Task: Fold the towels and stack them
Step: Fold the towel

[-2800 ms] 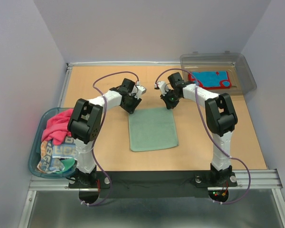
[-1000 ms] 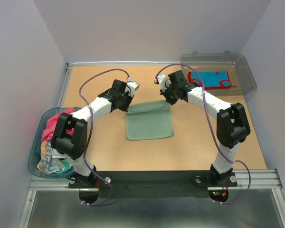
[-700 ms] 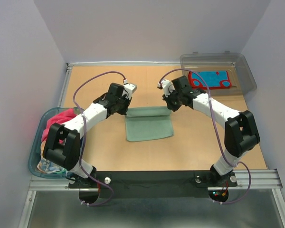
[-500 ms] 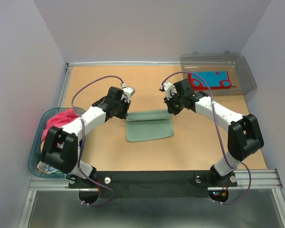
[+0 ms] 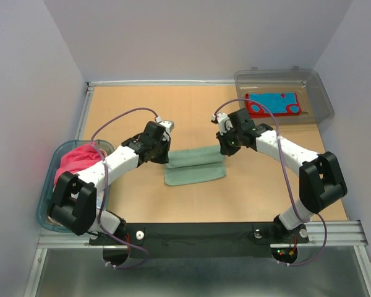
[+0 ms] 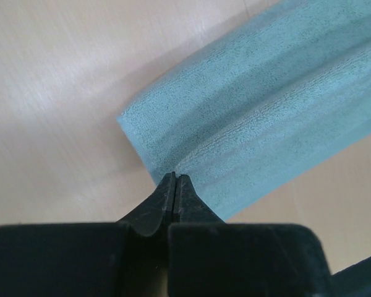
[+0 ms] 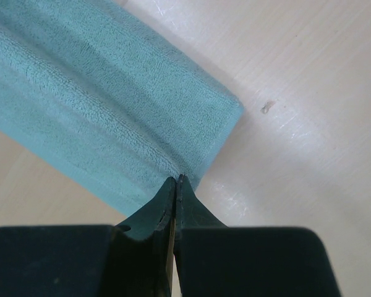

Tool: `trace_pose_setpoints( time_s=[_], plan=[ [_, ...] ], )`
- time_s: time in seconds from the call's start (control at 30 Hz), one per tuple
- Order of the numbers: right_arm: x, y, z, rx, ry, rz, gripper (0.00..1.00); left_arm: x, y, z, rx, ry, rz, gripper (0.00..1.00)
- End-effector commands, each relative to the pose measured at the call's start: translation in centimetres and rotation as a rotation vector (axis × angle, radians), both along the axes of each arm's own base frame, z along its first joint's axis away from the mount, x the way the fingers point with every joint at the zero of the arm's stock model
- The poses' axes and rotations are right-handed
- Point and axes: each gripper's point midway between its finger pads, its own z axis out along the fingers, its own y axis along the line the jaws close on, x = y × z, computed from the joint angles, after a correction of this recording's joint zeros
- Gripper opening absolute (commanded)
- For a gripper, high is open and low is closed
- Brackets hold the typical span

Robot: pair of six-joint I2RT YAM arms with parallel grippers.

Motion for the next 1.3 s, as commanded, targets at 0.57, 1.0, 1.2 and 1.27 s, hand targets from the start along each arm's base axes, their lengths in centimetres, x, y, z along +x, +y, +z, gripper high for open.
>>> trace_pose_setpoints(
  time_s=[0.57, 1.0, 1.2, 1.27],
  plan=[
    [-1.7, -0.1, -3.0, 0.017, 0.139, -0.063, 0.0, -2.9, 2.1, -4.8, 0.103, 0.185, 0.203, 0.0],
    [0.3, -3.2, -7.3, -0.156, 0.16, -0.246, 0.01, -1.7, 1.7, -7.8, 0.142, 0.21, 0.209, 0.0],
    [4.4, -6.6, -5.7, -0.194, 0.061, -0.376, 0.01, 2.4, -0.7, -6.3, 0.117, 0.147, 0.183, 0.0],
    [4.9, -6.6, -4.5, -0.186, 0.026, -0.381, 0.01, 3.1, -0.7, -5.7, 0.125, 0.126, 0.19, 0.0]
  ],
)
